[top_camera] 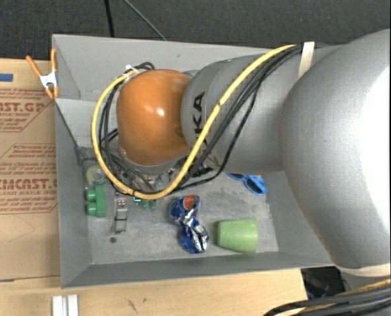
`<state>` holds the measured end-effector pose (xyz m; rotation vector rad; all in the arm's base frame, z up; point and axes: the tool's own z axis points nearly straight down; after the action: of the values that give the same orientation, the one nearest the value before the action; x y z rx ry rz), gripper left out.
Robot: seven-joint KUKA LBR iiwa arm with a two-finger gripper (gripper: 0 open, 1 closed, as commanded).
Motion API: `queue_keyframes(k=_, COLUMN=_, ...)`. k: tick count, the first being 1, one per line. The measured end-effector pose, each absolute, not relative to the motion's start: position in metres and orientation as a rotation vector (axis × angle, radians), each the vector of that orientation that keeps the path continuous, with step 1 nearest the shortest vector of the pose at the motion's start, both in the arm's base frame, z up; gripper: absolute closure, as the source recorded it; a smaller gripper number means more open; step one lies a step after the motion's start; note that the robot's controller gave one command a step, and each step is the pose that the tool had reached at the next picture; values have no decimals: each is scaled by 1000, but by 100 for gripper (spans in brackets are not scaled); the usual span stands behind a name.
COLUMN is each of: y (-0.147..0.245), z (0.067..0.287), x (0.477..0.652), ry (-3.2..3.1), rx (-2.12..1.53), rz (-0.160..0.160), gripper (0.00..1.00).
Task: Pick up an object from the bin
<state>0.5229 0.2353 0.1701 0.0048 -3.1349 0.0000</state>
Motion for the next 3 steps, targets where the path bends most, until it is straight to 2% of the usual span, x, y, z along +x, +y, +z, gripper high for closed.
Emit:
queue_keyframes(k=1, y=227, z=71, x=578, ry=-3140, rx=-26, rz=0, gripper=0)
queue_keyframes(k=2, y=228, z=76, x=579, ry=-3143, rx=-25, rz=-4, gripper=100)
queue_keyframes(k=3, y=242, z=209, x=583, ry=-3117, rx=461, rz=-4, gripper=100)
